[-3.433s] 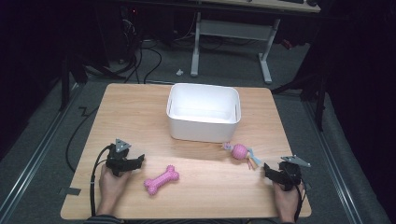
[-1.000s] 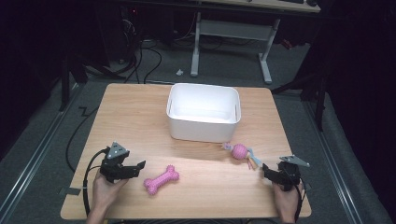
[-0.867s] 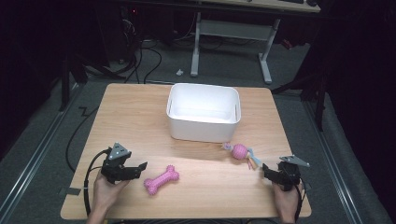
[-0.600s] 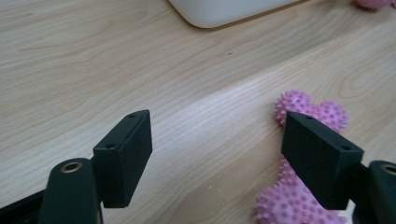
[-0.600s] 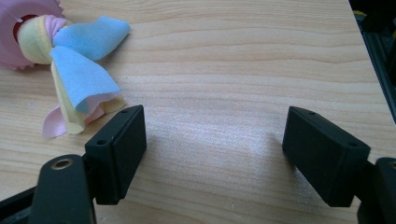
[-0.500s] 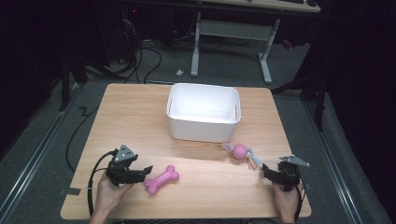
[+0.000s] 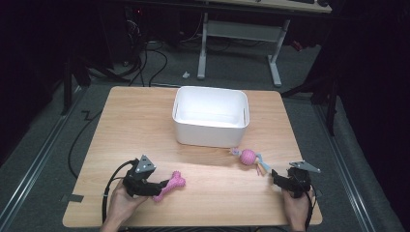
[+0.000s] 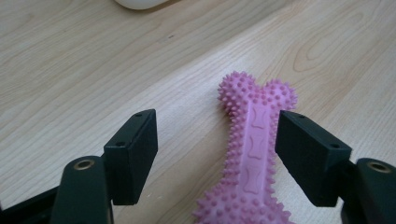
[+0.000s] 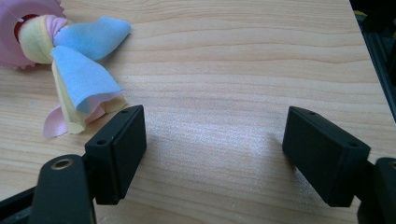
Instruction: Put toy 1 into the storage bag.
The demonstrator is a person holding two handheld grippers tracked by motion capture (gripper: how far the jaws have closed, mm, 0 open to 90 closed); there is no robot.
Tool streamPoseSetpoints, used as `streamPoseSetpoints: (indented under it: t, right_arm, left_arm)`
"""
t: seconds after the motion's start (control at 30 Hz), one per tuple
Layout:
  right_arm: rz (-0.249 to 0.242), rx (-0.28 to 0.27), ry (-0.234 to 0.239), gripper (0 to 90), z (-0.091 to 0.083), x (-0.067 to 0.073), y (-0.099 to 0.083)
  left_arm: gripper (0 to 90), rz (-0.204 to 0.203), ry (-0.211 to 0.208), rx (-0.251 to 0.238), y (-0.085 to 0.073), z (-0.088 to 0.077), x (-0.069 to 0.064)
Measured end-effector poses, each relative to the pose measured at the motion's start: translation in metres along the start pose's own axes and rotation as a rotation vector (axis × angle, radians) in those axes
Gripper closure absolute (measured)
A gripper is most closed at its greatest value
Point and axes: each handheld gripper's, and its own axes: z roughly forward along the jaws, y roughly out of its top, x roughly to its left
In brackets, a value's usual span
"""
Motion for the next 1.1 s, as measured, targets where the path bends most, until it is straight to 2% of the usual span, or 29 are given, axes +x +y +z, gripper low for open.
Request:
streamPoseSetpoints:
  t: [0.3,0.77,1.1]
  right_arm:
    - [0.001,0.000,0.001,21.7,0.000,0.000,0.000]
    - [0.003,0.001,0.001,21.8,0.000,0.000,0.000]
    - [0.003,0.001,0.001,21.8,0.000,0.001,0.000]
  left_arm:
    - [34.5,0.044,-0.026,0.050,0.003,0.015,-0.010]
    - [39.9,0.056,-0.058,0.099,0.002,0.030,-0.015]
    - [42.9,0.062,-0.063,0.105,0.002,0.033,-0.016]
